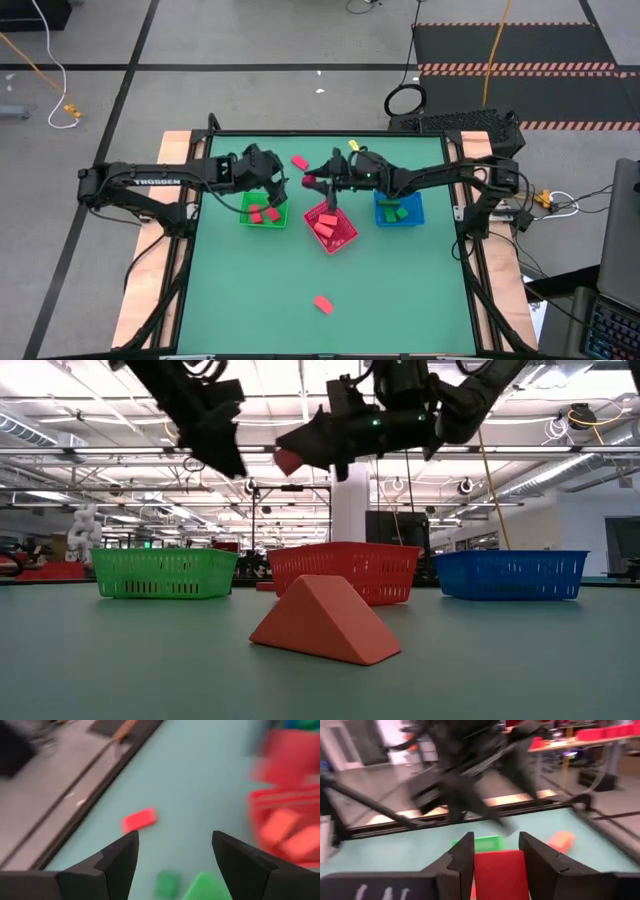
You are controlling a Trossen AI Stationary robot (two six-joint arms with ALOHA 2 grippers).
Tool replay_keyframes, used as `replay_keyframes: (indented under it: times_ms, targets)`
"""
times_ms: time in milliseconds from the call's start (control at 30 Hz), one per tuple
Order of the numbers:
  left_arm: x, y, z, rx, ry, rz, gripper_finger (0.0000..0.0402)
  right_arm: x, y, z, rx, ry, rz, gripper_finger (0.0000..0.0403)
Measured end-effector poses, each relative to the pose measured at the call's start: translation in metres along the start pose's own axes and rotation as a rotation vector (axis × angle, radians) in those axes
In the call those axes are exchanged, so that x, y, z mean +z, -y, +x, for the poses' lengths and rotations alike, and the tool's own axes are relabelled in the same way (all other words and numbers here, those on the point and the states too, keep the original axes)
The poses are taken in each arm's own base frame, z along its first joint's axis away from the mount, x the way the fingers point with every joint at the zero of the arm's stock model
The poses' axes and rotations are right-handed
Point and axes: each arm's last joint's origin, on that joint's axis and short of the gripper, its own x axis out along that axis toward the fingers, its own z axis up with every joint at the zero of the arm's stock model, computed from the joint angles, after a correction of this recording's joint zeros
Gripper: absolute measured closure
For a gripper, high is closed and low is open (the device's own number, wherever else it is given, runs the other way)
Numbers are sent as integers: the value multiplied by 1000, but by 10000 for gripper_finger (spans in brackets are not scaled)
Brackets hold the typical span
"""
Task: Sort & place blocks by color
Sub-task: Put the red block into the green bin
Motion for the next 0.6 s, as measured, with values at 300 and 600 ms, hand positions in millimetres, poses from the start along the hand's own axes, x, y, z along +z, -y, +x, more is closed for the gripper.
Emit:
replay_keyframes:
  times_ms: [300,600]
  targets:
    - [-6,-25,-40,195,58,-207,147,-28,-12,49,126,-2,29,283]
    - [-9,-17,-55,142,82,-189,147,-41,-16,99,193,-98,40,283]
